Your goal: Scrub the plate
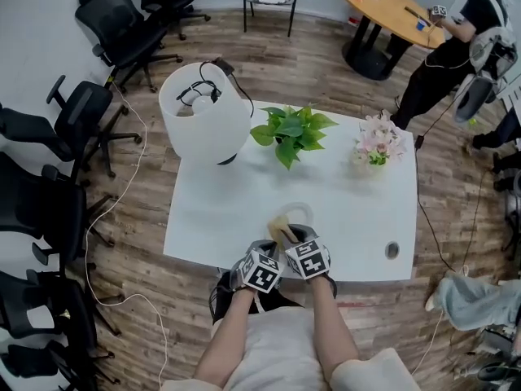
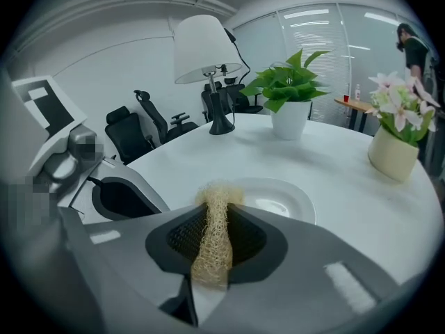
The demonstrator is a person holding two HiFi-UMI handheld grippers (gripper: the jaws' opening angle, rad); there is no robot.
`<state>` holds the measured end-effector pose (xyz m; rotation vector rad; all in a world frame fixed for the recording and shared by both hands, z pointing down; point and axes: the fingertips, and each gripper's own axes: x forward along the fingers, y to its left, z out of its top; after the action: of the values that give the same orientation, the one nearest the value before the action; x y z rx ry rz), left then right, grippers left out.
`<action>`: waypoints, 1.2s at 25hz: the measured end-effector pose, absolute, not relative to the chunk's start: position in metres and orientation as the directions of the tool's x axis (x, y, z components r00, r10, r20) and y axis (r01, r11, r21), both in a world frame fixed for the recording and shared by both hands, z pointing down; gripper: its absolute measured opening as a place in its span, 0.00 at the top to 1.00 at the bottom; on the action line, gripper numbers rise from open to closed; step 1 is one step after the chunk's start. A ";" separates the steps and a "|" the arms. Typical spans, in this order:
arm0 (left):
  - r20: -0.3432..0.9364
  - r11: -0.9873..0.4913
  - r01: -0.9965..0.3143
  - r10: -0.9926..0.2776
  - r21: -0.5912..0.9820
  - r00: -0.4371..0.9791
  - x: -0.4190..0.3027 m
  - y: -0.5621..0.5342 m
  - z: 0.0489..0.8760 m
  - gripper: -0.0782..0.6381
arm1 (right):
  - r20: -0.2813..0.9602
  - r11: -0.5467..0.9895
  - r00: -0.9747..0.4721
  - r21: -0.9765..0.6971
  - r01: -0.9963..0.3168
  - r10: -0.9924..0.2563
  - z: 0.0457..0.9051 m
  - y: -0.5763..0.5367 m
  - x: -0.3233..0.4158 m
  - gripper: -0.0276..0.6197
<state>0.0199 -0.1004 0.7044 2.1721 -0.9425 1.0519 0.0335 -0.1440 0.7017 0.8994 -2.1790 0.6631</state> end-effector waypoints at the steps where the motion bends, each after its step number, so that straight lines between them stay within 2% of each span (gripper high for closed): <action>1: 0.831 -0.616 -0.771 -0.338 0.159 0.442 0.021 -0.100 0.706 0.89 | 0.745 0.633 -0.525 -0.180 -0.753 -0.412 0.701 -0.144 0.033 0.80; 15: 0.837 -0.615 -0.766 -0.308 0.188 0.453 0.020 -0.100 0.706 0.89 | 0.767 0.676 -0.432 0.004 -0.737 -0.475 0.698 -0.191 0.062 0.80; 21: 0.836 -0.610 -0.769 -0.308 0.193 0.454 0.021 -0.101 0.706 0.89 | 0.748 0.649 -0.395 0.062 -0.758 -0.533 0.688 -0.217 0.081 0.80; 26: 0.834 -0.609 -0.770 -0.313 0.190 0.453 0.020 -0.101 0.708 0.89 | 0.742 0.635 -0.392 0.059 -0.771 -0.544 0.691 -0.216 0.083 0.80; 30: 0.826 -0.604 -0.770 -0.315 0.205 0.467 0.020 -0.102 0.709 0.89 | 0.741 0.663 -0.448 -0.005 -0.748 -0.500 0.697 -0.201 0.066 0.80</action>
<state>0.0203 -0.1023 0.7090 2.1482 -0.8986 1.0432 0.0658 -0.2008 0.6970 0.9604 -2.1409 0.4326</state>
